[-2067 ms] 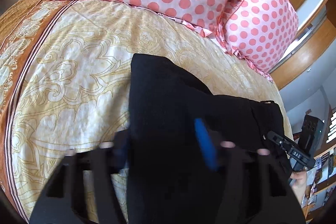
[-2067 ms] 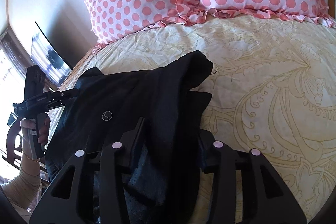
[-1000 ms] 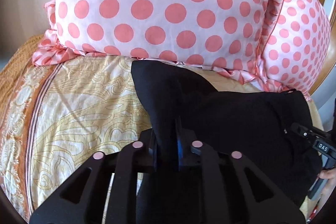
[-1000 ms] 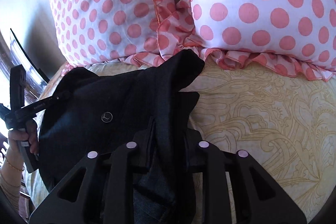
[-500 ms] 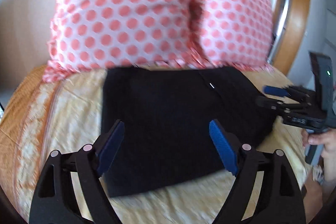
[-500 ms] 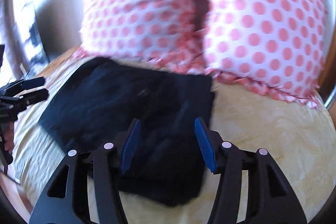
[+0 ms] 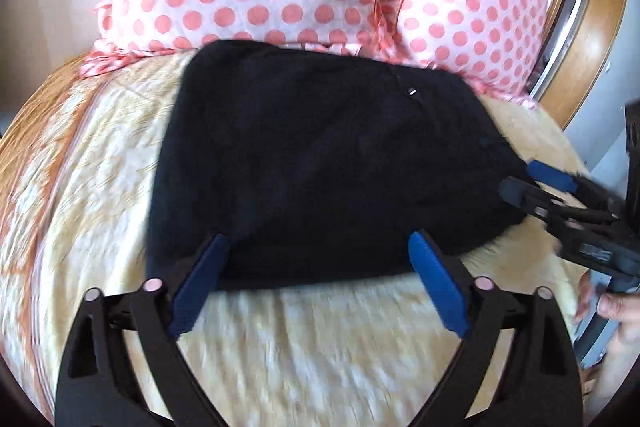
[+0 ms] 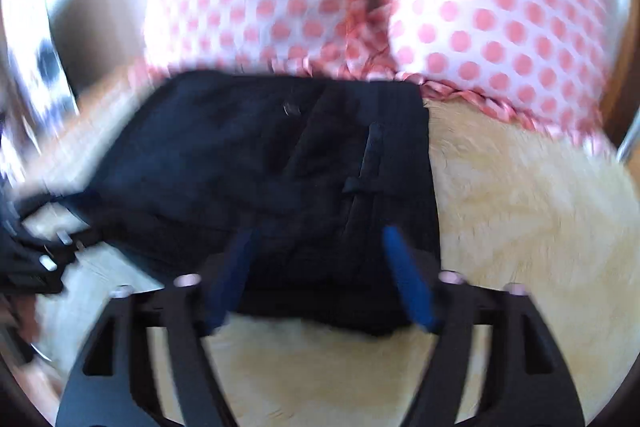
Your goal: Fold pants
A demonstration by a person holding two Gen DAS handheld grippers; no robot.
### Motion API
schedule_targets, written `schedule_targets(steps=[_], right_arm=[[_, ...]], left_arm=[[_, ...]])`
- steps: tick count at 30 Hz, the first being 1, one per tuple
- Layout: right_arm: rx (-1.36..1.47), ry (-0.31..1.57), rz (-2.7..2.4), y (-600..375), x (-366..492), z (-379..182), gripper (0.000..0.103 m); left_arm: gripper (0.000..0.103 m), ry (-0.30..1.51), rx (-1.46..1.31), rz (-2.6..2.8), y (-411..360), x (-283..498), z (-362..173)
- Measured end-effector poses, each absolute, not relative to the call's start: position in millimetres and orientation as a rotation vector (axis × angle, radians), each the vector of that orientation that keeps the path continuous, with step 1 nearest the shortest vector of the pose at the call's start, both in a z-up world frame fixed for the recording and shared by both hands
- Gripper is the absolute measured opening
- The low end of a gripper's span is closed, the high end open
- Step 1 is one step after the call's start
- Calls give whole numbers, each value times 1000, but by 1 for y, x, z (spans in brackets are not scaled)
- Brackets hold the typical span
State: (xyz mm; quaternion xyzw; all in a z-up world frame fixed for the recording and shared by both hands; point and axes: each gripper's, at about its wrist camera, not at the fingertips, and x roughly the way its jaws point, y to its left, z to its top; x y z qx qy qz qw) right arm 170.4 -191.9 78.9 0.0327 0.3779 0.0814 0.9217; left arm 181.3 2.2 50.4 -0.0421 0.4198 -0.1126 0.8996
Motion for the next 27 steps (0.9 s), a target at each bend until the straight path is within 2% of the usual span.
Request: schedule_targets(steps=[3,9,27], right_arm=[[111,709,158,-186,125,84,102],[60,709,88,-163,86,58,102],[64,726,10,-149,82,34,102]], left_arm=[[101,800,-72,-204,11,141,60],[101,752,-19,-95,13,98,46],[101,778,3,-44,13,90,16]])
